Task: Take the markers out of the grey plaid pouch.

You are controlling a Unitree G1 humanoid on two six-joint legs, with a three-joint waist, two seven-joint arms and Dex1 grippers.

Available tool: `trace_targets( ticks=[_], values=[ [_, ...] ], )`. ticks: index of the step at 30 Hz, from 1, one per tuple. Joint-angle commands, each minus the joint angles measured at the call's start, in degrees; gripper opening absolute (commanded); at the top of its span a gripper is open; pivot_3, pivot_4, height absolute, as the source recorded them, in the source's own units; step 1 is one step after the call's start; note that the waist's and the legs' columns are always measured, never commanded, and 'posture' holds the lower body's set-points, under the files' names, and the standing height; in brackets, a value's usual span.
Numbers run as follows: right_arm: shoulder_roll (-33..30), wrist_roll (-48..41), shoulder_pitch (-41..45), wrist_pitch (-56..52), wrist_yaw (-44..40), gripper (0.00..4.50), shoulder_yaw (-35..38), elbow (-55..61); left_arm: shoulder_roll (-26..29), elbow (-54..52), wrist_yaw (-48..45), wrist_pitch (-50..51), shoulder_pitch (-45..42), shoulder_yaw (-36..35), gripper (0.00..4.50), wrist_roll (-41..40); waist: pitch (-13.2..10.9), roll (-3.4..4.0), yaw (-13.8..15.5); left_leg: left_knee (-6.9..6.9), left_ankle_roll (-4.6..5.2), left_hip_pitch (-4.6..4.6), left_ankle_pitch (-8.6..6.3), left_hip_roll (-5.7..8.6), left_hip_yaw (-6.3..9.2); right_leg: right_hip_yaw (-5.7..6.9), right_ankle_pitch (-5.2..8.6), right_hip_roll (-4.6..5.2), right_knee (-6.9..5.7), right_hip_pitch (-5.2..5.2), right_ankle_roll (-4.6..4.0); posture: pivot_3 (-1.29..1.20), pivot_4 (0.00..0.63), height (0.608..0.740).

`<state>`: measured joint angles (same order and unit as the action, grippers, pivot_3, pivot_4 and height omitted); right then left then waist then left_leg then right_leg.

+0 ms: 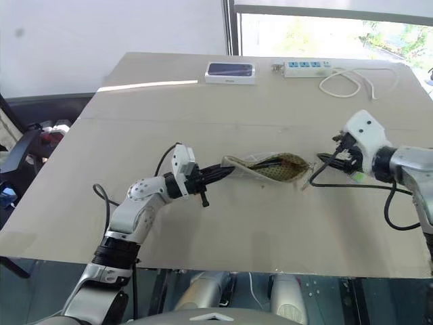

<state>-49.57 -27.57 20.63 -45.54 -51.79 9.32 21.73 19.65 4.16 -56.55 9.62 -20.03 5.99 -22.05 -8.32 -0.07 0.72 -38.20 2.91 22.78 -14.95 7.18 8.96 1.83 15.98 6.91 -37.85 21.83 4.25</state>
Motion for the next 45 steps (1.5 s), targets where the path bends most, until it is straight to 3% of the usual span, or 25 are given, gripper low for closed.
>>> trace_targets(
  ticks=[1, 4, 8, 14, 16, 19, 20, 22, 23, 26, 31, 38, 45],
  values=[
    [-0.4, -8.6, -0.4, -1.0, -4.8, 1.20, 2.0, 7.7, -0.2, -1.5, -0.1, 0.0, -0.3, -0.4, 0.00, -0.6, 0.0, 0.00, 0.0, 0.00, 0.00, 0.00, 0.00, 0.00, 0.01, 0.01, 0.00, 0.00, 0.00, 0.00, 0.00, 0.00, 0.150, 0.738],
    [-1.3, -9.8, -2.2, -0.2, -6.6, 0.07, 0.4, 8.9, -0.4, -1.4, -0.3, 0.1, -0.6, -0.1, 0.00, -0.6, 0.0, -0.05, 0.3, -0.05, 0.01, 0.00, 0.00, 0.01, 0.04, 0.06, 0.00, 0.01, 0.03, -0.06, 0.00, 0.00, 0.150, 0.738],
    [-0.3, -6.1, -1.0, 1.8, -4.3, 0.07, -4.1, 7.0, -0.7, -1.4, -0.9, 0.4, -0.8, 0.3, 0.00, -0.9, 0.0, -0.05, 0.0, -0.09, 0.01, 0.00, -0.01, 0.03, 0.03, 0.04, 0.00, 0.03, -0.02, -0.05, 0.00, 0.00, 0.150, 0.738],
    [5.0, 9.5, 6.7, 12.2, 3.4, 0.07, -15.2, -6.6, -1.8, -4.3, -2.4, 2.7, -1.1, 1.9, 0.00, -2.4, 0.0, -0.06, -0.3, -0.08, 0.00, -0.02, 0.00, 0.01, 0.00, 0.03, 0.00, 0.01, -0.08, -0.01, 0.00, 0.00, 0.150, 0.738],
    [4.8, 12.0, 7.9, 14.6, 1.3, 0.07, -17.7, -9.3, -2.1, -5.0, -2.9, 3.6, -1.3, 2.2, 0.00, -2.7, -0.1, -0.04, 0.0, -0.08, 0.00, -0.02, 0.00, 0.01, -0.02, 0.00, 0.00, 0.01, -0.08, 0.00, 0.00, 0.00, 0.150, 0.738],
    [4.2, 14.9, 8.8, 17.9, -1.7, 1.29, -20.7, -11.4, -2.2, -6.1, -3.9, 4.8, -1.8, 2.6, 0.00, -3.7, -0.1, -0.05, 0.1, -0.04, 0.00, 0.03, 0.00, 0.02, 0.06, 0.07, 0.00, -0.02, 0.03, 0.01, 0.00, 0.00, 0.150, 0.738],
    [4.3, 15.6, 9.2, 18.7, -2.2, 1.96, -21.5, -11.8, -2.4, -6.5, -4.1, 5.4, -2.0, 2.6, 0.00, -4.3, -0.1, -0.05, 0.0, -0.04, 0.00, 0.06, 0.00, 0.02, 0.04, 0.05, 0.00, -0.02, 0.09, 0.00, 0.00, 0.00, 0.150, 0.738],
    [4.4, 16.6, 9.8, 19.3, -3.9, 2.61, -22.9, -12.0, -2.7, -7.0, -4.3, 6.6, -2.5, 2.5, 0.00, -5.2, -0.1, -0.04, -0.1, -0.04, 0.00, 0.07, 0.00, 0.02, 0.01, 0.02, 0.00, -0.02, 0.11, 0.01, 0.00, 0.00, 0.150, 0.738],
    [4.5, 17.4, 10.1, 19.5, -4.5, 3.34, -23.8, -11.8, -2.8, -7.1, -4.5, 7.2, -2.7, 2.4, 0.00, -5.8, -0.1, -0.04, -0.1, -0.05, 0.00, 0.07, 0.00, 0.02, 0.01, 0.01, 0.00, -0.02, 0.10, 0.01, 0.00, 0.00, 0.150, 0.738],
    [4.1, 20.4, 10.9, 20.3, -6.2, 4.47, -26.6, -11.4, -3.0, -7.4, -4.8, 9.1, -2.9, 2.3, 0.00, -7.2, -0.1, -0.04, -0.3, -0.07, 0.00, 0.03, 0.00, 0.01, 0.02, 0.01, 0.00, -0.03, 0.02, 0.01, 0.00, 0.00, 0.150, 0.738],
    [6.9, 23.8, 12.1, 21.8, -6.5, 4.47, -29.9, -13.3, -2.5, -6.0, -6.5, 8.0, -2.7, 3.8, 0.00, -5.4, -0.1, -0.05, -0.3, -0.10, -0.01, 0.00, 0.01, 0.00, 0.03, 0.00, 0.00, -0.06, -0.03, 0.00, 0.00, 0.00, 0.150, 0.738],
    [13.4, 30.6, 13.8, 31.2, -4.2, 4.47, -34.0, -26.8, -0.9, -1.8, -11.1, -2.2, -3.0, 8.8, 0.00, 2.2, -0.1, -0.04, -0.5, -0.10, -0.01, -0.03, 0.01, 0.00, -0.01, -0.04, 0.00, -0.07, -0.01, 0.00, 0.00, 0.00, 0.150, 0.738],
    [21.1, 29.6, 15.3, 40.1, -3.7, 4.47, -31.8, -38.1, 0.4, 0.5, -12.9, -10.0, -2.2, 10.4, 0.00, 6.5, 0.0, -0.06, -1.7, -0.09, -0.06, -0.28, 0.03, -0.07, -0.03, -0.15, -0.01, -0.20, -0.14, -0.07, -0.02, 0.00, 0.150, 0.738]
  ],
)
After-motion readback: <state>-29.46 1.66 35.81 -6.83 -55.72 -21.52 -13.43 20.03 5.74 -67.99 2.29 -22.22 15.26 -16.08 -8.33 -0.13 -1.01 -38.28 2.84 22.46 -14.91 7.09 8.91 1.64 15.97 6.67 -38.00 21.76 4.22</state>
